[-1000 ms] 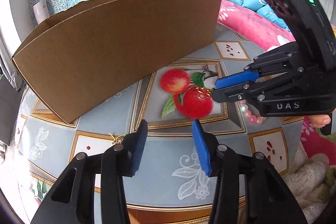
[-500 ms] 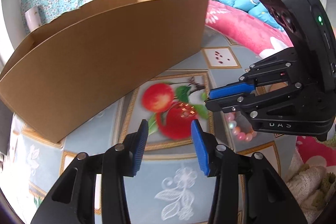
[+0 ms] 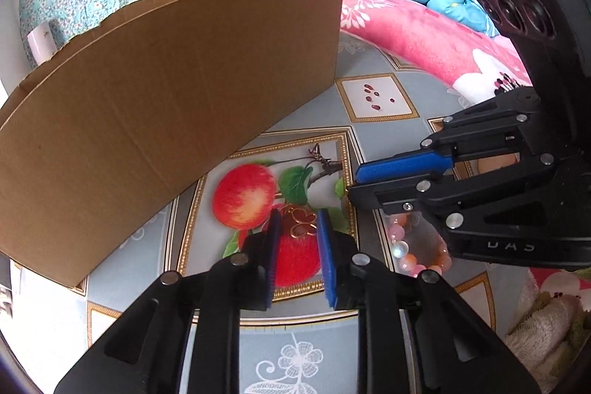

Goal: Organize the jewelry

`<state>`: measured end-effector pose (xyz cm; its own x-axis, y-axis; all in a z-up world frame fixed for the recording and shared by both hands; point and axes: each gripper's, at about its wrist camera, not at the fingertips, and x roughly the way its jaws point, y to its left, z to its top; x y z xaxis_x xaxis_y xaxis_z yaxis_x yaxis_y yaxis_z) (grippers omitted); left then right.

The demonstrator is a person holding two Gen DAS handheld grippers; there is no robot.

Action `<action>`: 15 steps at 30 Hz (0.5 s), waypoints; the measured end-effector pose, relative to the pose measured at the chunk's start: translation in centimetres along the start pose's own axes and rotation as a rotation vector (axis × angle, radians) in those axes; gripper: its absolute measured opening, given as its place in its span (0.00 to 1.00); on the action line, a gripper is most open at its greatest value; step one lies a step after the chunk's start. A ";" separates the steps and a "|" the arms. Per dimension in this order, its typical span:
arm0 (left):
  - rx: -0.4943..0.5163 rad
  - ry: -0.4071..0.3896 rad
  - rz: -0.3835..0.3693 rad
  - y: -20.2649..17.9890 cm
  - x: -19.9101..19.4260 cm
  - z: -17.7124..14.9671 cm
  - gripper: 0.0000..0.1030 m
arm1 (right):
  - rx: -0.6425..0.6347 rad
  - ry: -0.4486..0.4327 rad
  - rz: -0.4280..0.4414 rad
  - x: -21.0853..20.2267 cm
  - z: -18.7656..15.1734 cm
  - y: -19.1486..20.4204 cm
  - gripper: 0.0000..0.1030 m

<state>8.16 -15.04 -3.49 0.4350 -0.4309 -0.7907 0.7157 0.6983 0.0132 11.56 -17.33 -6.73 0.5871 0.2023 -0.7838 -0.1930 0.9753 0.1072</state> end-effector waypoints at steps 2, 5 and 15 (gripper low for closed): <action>0.015 0.002 0.000 -0.3 0.1 0.1 0.18 | 0.002 -0.004 0.004 -0.3 0.0 -0.4 0.09; 0.029 0.000 -0.001 -0.6 0.3 0.3 0.18 | 0.006 -0.009 0.010 -0.5 -0.1 -0.6 0.09; 0.059 -0.022 0.004 -1.1 0.4 0.4 0.09 | 0.019 -0.020 0.026 -0.8 -0.2 -0.9 0.09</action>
<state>7.75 -16.24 -3.60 0.4495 -0.4410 -0.7769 0.7447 0.6652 0.0533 11.07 -18.35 -6.29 0.5976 0.2288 -0.7685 -0.1932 0.9713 0.1389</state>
